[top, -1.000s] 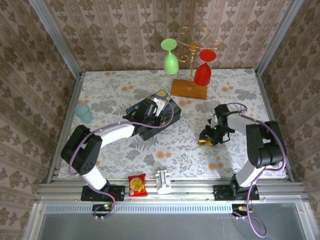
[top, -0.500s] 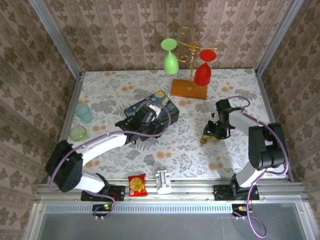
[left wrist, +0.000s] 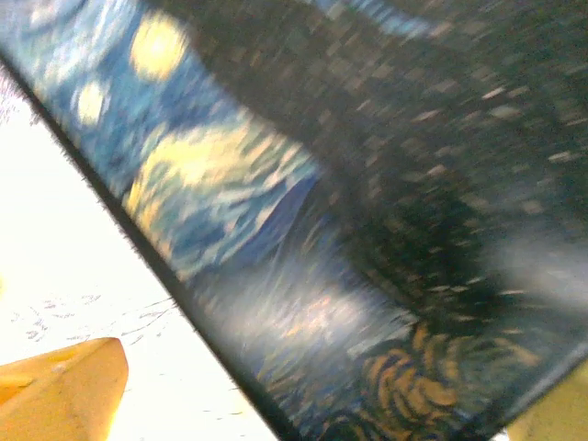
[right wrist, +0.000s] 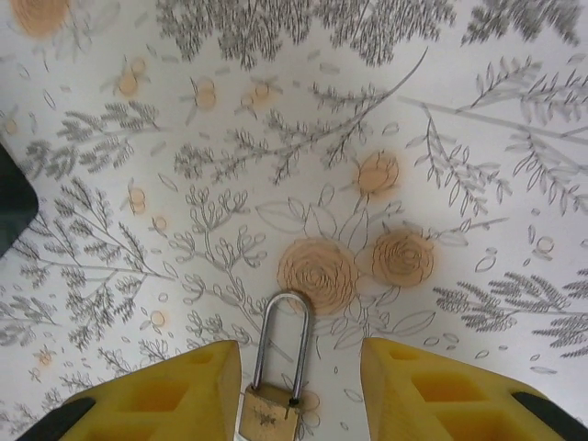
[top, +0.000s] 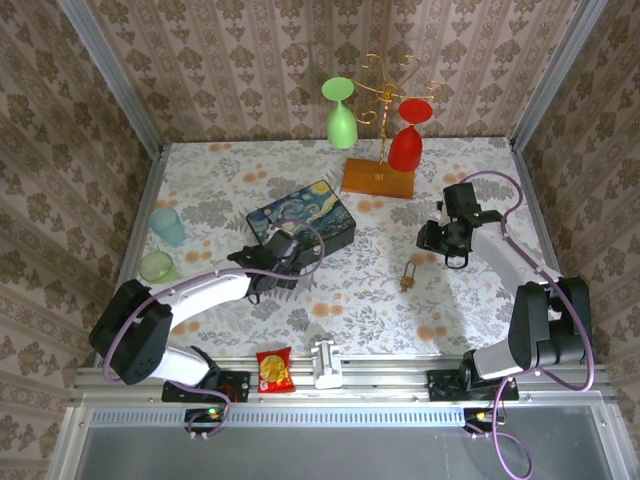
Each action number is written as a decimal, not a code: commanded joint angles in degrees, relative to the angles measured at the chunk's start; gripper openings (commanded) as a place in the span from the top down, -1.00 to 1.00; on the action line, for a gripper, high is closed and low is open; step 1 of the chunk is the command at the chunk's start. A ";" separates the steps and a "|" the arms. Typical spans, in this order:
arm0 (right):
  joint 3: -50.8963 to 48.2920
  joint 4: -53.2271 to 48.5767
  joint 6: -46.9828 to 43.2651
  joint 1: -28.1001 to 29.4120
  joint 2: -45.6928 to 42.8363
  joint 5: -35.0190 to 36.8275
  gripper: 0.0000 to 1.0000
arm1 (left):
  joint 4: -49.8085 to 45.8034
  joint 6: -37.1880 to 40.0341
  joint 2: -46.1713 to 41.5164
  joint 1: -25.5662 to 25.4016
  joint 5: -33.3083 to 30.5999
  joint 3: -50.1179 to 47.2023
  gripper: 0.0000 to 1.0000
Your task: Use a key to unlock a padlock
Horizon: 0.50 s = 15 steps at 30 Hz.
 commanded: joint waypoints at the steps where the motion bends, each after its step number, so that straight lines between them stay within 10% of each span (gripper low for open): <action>1: 1.39 1.44 0.02 -1.02 -2.06 1.30 0.19 | 2.81 -1.21 -1.93 6.38 0.55 -2.75 -1.00; 6: -1.18 7.48 -1.89 -2.92 -4.60 2.16 0.12 | 6.46 2.69 -3.63 9.31 4.26 -1.82 -1.00; 15: -18.05 35.15 -12.47 -3.93 -11.76 27.80 -0.46 | 16.25 4.51 -27.30 18.62 9.33 -13.41 -1.00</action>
